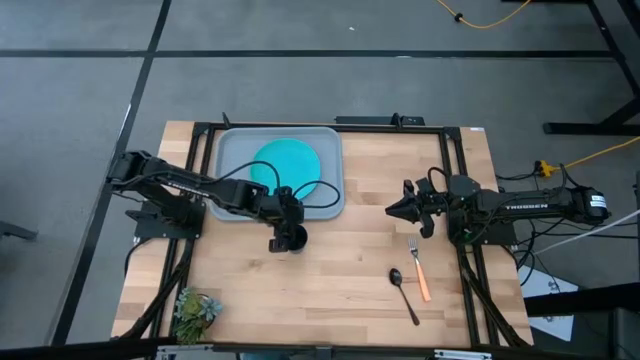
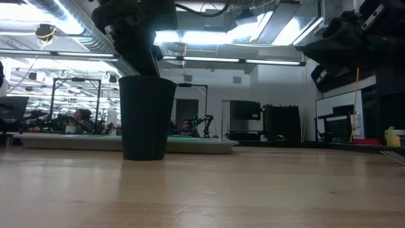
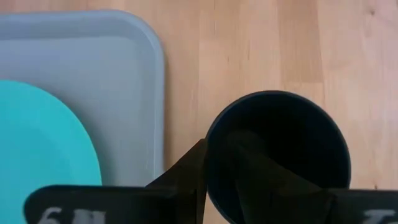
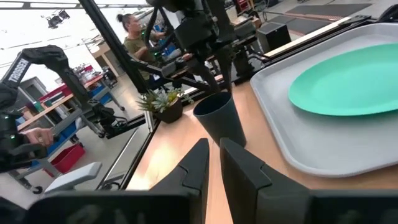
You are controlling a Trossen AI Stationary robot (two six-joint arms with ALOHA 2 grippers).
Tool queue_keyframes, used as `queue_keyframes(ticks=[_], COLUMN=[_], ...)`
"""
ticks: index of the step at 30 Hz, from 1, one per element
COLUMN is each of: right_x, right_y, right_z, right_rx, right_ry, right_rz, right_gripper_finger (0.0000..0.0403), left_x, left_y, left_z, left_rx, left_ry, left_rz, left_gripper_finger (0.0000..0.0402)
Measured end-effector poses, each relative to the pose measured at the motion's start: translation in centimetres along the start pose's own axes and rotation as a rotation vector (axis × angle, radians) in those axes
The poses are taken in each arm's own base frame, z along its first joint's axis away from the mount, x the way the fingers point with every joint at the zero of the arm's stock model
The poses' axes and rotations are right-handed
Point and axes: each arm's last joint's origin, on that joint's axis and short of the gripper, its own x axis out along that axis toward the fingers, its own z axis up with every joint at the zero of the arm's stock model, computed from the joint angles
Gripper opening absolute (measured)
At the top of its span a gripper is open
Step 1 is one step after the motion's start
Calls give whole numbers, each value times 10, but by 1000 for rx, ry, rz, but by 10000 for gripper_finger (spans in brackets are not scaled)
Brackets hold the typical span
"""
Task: Pick and place plate/cup/fork/spoon on tray
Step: Put the black cup on the serving tray to the top left of the blue plate
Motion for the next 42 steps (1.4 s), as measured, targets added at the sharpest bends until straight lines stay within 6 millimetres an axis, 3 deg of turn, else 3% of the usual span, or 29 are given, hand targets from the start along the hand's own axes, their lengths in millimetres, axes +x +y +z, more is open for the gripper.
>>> queue_keyframes(ticks=[12,24,29,35,38,42], right_x=[0,0,0,0,0,0], right_y=[0,-2,-2,-2,-2,-2], right_z=[0,-4,-5,-5,-5,-5], right_rx=[-4,6,8,9,6,7], right_ry=[7,39,46,51,50,49], right_rz=[7,-8,-12,-15,-15,-15], right_gripper_finger=[46,46,46,46,46,46], left_x=[6,37,36,15,-12,-57], left_y=[1,-2,-2,-4,-3,24], left_z=[-4,-12,-12,-2,12,15], left_rx=[1,-7,-17,-90,-75,-59], left_ry=[47,158,156,118,60,90], left_rz=[23,22,23,-82,-79,112], left_gripper_finger=[65,64,18,3,2,2])
